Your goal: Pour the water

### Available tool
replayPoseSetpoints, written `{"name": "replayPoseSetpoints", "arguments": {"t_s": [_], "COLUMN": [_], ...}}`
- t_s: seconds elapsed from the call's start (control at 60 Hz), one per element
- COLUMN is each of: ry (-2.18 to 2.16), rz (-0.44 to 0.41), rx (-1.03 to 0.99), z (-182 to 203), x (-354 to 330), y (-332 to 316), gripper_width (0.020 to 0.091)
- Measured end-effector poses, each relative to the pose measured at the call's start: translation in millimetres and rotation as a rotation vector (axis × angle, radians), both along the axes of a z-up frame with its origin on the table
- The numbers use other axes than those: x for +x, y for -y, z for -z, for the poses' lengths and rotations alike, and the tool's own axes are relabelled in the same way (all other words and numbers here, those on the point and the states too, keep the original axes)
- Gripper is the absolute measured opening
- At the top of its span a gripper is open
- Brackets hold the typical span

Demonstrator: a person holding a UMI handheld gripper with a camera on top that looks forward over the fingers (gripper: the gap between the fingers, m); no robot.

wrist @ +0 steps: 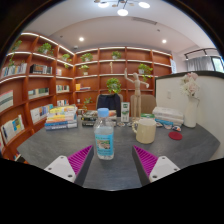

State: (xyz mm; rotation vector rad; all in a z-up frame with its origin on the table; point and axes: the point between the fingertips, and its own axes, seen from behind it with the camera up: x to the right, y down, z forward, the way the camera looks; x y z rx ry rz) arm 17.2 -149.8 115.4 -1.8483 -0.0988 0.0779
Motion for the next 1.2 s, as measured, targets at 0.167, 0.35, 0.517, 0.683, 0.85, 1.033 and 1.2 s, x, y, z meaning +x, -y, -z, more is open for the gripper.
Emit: {"name": "replayPoseSetpoints", "arguments": {"t_s": [0.167,0.35,0.517,0.683,0.85,1.033,1.2], "ry": [-0.020,-0.045,0.004,-0.001,-0.019,-0.266,-0.782], "rz": [-0.022,-0.003,0.049,0.034,0.025,0.064,0.102], "rx": [0.030,0.039,0.031,0.053,0.039,-0.006,-0.002], "z": [35,35,43,41,43,23,-14], "x": [-66,-77,-67,-70,-69,-68,-65], "y": [-53,-98,-119,-119,-121,-142,-170], "gripper_width": [0.0790,0.0778,0.0461,0.0353,0.0328,0.0328,0.0328]}}
